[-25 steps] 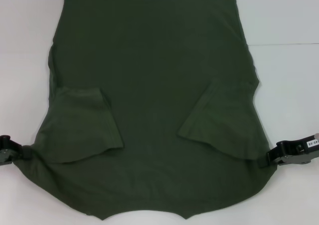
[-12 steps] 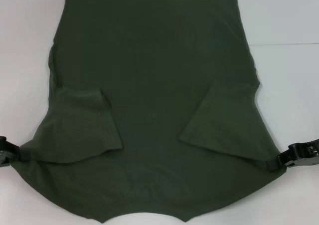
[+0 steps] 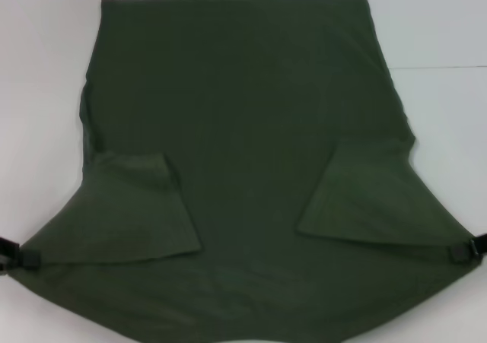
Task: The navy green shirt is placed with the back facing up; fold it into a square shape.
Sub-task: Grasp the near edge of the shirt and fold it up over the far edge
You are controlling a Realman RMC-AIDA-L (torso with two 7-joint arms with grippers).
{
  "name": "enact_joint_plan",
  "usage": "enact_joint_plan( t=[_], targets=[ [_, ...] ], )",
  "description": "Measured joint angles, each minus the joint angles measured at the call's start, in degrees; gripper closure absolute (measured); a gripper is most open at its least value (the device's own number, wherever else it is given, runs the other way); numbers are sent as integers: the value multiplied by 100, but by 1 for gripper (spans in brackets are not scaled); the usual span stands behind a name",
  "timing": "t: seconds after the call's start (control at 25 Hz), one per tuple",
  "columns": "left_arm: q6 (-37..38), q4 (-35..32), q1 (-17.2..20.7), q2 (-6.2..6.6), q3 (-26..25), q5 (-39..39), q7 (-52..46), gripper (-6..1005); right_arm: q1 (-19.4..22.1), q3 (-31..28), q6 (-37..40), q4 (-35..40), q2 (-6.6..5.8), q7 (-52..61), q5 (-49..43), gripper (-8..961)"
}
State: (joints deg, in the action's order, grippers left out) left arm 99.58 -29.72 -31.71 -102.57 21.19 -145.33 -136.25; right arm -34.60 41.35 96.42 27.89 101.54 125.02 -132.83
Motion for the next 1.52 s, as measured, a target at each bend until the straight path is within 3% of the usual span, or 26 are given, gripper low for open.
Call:
enact_joint_plan(
  t=[0.28, 0.48, 0.68, 0.84, 1.04, 1.12, 1.32, 1.48, 1.52],
  targets=[
    [991, -300, 189, 10, 34, -115, 201, 987, 345, -185, 497, 44, -92, -582, -10, 926],
    [1238, -452, 288, 30, -65, -197, 253, 987, 454, -345, 690, 154, -123, -793, -16, 925],
    [1142, -389, 7, 96, -417, -42, 195, 987, 281, -1183, 454, 253, -201, -577, -3, 925],
    [712, -204, -465, 207, -894, 47, 8, 987, -6, -1613, -42, 257, -215, -222, 22, 924],
    [-278, 82, -996, 301, -990, 139, -120, 987, -430, -1814, -720, 196, -112, -99, 133, 923],
    [-705, 154, -1140, 291, -991, 232, -117, 986, -644, -1820, -1167, 177, -3, -59, 243, 923],
    [-1821, 296, -1332, 127, -956, 652, 67, 986, -818, -1793, -1850, 130, 155, -51, 363, 922],
    [-2572, 670, -1459, 66, -947, 905, 467, 986, -961, -1757, -2662, -112, 308, -125, 473, 922],
    [-2925, 762, -1501, -20, -945, 1015, 660, 986, -994, -1758, -2860, -156, 355, -162, 480, 922]
  ],
)
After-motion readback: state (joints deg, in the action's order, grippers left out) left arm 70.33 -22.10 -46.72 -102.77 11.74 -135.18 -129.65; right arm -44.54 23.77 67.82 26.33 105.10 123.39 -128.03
